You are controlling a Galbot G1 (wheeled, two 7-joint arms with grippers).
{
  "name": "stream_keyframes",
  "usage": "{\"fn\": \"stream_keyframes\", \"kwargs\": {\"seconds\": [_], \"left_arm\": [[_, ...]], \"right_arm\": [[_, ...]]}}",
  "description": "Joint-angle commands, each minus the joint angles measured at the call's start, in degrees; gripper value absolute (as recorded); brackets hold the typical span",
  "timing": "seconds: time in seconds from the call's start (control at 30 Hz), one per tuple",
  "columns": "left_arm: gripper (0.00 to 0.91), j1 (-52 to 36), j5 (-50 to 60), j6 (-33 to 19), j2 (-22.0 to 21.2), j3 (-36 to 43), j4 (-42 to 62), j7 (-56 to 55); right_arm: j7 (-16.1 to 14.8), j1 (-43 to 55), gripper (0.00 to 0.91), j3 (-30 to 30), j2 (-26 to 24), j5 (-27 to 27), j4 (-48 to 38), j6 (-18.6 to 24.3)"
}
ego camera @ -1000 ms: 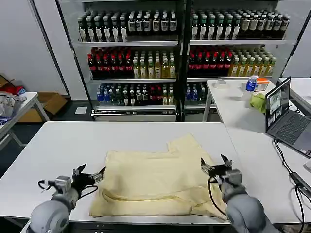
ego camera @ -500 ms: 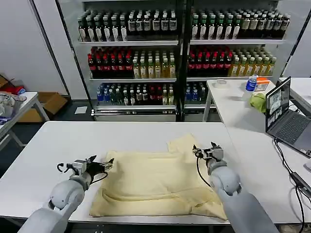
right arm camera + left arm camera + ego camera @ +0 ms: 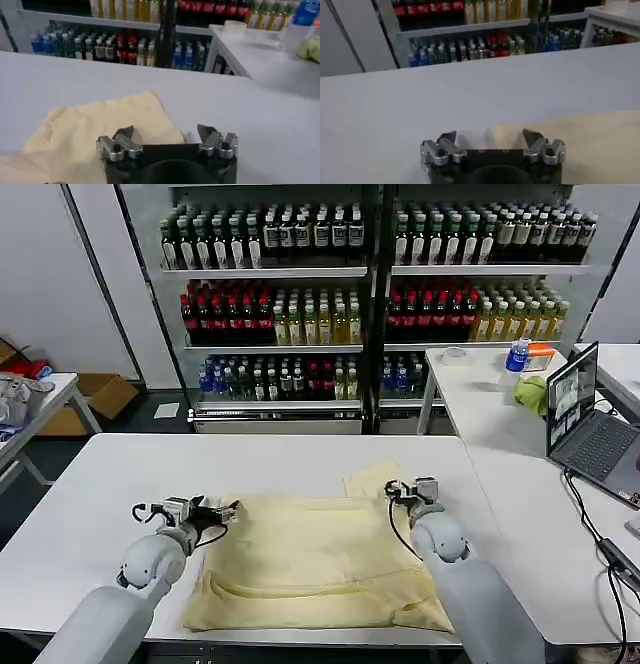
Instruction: Fold and organize the clothes.
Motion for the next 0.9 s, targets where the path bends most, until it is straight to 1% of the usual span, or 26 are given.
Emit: {"fn": "stream_keyframes", "kwargs": {"seconds": [0.03, 0.07, 0.1, 0.13, 0.17, 0.2, 0.23, 0.3, 0.63, 0.77, 0.9], "left_arm": [[0.071, -2.0, -0.2, 0.1, -0.3, 1.3, 2.5, 0.8], [0.03, -1.8, -0.2, 0.1, -0.3, 1.3, 2.4, 1.0], [0.01, -1.7, -0.2, 0.1, -0.3, 1.3, 2.2, 1.0], [0.01, -1.6, -0.2, 0.1, -0.3, 1.3, 2.1, 1.2], [0.01, -1.4, -0.2, 0.2, -0.3, 1.3, 1.9, 1.4], [0.01, -1.4, -0.2, 0.2, -0.3, 1.3, 1.8, 1.5], [0.01, -1.3, -0.2, 0.2, -0.2, 1.3, 1.8, 1.6], [0.01, -1.2, -0.2, 0.3, -0.1, 1.3, 1.7, 1.9], [0.01, -0.5, -1.0, 0.1, 0.6, 0.8, 0.7, 3.0], [0.01, 0.0, -1.7, -0.9, 1.0, 0.4, -0.3, 3.4], [0.01, 0.6, -1.7, -2.1, 1.6, -0.2, -1.6, 3.7]], "right_arm": [[-0.1, 1.4, 0.816, -0.6, 1.1, 0.2, -3.3, -0.2], [0.0, 1.3, 0.715, -0.6, 1.1, 0.4, -3.4, -0.2], [0.0, 1.3, 0.524, -0.6, 1.1, 0.6, -3.4, -0.3], [-0.1, 1.2, 0.433, -0.5, 1.1, 0.8, -3.5, -0.3], [-0.1, 1.1, 0.262, -0.5, 1.1, 1.2, -3.6, -0.3], [-0.1, 1.1, 0.121, -0.4, 1.1, 1.7, -3.6, -0.3], [-0.2, 1.0, 0.04, -0.4, 1.1, 2.0, -3.7, -0.3], [-0.2, 0.8, 0.0, -0.4, 1.1, 2.4, -3.5, -0.3], [-0.4, 0.1, 0.0, 0.1, 0.9, 2.8, -1.7, -0.1], [-0.3, -0.6, 0.0, 0.3, 0.9, 1.3, -0.5, 3.0], [-0.1, -1.2, 0.0, 0.9, 0.7, 1.3, 1.5, 4.6]]}}
